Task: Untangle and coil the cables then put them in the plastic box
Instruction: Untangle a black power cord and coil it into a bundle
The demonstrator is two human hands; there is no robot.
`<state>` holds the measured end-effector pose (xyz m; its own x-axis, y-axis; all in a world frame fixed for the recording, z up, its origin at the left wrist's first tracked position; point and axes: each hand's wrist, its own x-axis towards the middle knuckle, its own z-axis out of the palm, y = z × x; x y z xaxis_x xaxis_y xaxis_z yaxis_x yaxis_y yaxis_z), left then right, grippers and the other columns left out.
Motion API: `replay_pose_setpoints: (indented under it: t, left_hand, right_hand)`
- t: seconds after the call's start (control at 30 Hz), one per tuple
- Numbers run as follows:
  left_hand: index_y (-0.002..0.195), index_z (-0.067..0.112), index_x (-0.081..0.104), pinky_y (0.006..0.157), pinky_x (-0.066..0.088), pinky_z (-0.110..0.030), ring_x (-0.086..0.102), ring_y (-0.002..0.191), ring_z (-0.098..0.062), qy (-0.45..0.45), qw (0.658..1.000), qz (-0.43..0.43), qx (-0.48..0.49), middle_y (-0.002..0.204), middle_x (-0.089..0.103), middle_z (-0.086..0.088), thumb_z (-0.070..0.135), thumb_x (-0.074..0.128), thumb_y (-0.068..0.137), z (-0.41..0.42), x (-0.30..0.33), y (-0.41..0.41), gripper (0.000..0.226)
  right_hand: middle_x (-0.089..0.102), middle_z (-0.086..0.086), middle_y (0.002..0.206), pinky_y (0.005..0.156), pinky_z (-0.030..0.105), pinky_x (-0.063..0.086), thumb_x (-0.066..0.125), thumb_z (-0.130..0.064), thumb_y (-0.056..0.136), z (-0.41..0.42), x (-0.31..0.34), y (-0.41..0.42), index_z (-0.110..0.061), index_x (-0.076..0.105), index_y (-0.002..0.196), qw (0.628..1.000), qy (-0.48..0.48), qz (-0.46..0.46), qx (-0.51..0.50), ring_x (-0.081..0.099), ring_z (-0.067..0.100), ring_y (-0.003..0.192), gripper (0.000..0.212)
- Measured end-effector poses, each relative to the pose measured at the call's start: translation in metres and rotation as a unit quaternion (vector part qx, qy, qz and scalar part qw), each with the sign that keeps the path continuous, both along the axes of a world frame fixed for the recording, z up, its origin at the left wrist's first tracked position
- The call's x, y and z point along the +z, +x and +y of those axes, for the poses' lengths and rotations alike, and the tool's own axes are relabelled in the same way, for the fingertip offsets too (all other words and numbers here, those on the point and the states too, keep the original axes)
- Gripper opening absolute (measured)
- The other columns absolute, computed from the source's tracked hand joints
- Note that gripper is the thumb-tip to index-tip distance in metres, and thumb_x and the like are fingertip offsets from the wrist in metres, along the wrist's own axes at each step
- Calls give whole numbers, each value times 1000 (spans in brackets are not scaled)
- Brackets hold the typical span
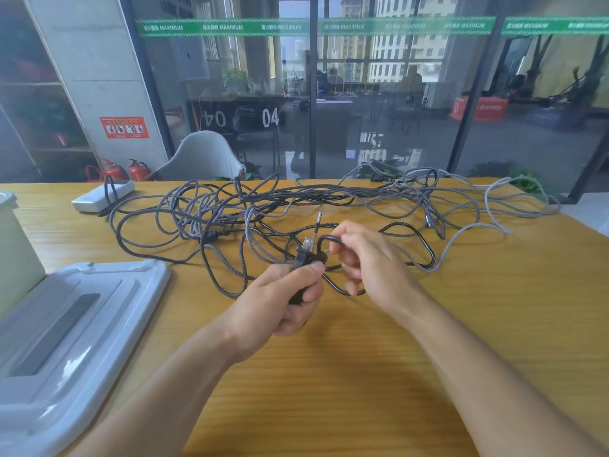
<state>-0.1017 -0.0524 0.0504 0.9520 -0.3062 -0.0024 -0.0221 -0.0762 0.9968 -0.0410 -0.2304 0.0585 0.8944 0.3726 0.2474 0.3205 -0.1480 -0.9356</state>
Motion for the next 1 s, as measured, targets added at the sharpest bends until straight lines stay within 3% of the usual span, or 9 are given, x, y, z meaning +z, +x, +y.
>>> replay_pose_setpoints:
  t: [0.1,0.23,0.33,0.4,0.5,0.6,0.73,0.83,1.0]
  left_hand:
    - [70,18,44,45,20,-20,19,49,-14,15,1000,-5,17,55,27,3,34,43,111,-2,-5,2,44]
    - [73,13,41,46,19,-21,19,49,-13,19,998,-17,51,54,27,3,31,40,111,-6,-5,2,42]
    - [77,8,42,46,20,-21,17,52,-16,14,997,-29,69,56,25,1,33,42,110,-6,-5,3,42]
    - [78,3,41,46,20,-21,15,53,-17,5,997,-37,74,58,23,-2,37,44,110,-4,-6,4,47]
    - [79,3,42,46,19,-22,16,53,-16,-11,995,-47,87,60,22,-2,50,47,106,-2,-6,4,54]
    - [79,2,41,47,18,-22,17,54,-15,-9,993,-60,99,63,22,0,54,44,102,-3,-6,3,57]
    - [75,10,29,48,16,-24,16,56,-16,2,990,-75,116,69,18,-5,51,47,103,-4,-9,4,53]
    - [71,18,35,47,19,-22,17,55,-17,4,989,-88,123,66,20,-3,56,57,101,-1,-14,6,53]
    - [68,21,45,46,16,-24,15,52,-17,-30,989,-68,126,64,20,-4,50,59,103,-3,-13,7,47]
  right_hand:
    - [46,1,68,54,36,50,55,-18,103,5,-1,-6,-16,57,88,998,-15,-48,35,45,12,61,16]
    - [66,25,89,62,31,56,61,-11,104,7,2,-7,-10,71,91,997,50,-54,9,61,21,75,16]
    - [78,10,97,77,22,57,50,-5,106,4,4,-4,-10,80,102,996,92,-7,5,72,10,89,30]
    - [80,4,104,85,23,57,54,-3,105,3,2,-3,-11,79,108,996,87,-6,24,74,12,100,27]
    - [79,5,104,92,32,59,66,-7,100,6,-1,-5,-12,79,108,995,87,-26,35,74,22,100,16]
    - [79,8,100,87,28,58,63,-8,101,6,1,-6,-9,79,107,990,127,29,51,73,16,93,17]
    - [79,9,113,102,30,54,59,1,101,1,1,-4,-8,77,118,987,97,70,110,72,20,114,26]
    - [80,7,106,91,24,56,67,2,96,2,0,-7,-10,77,115,990,80,50,107,74,14,105,25]
    - [70,6,87,80,33,52,77,-9,91,11,-9,-7,-19,62,101,994,-29,-107,16,64,14,80,21]
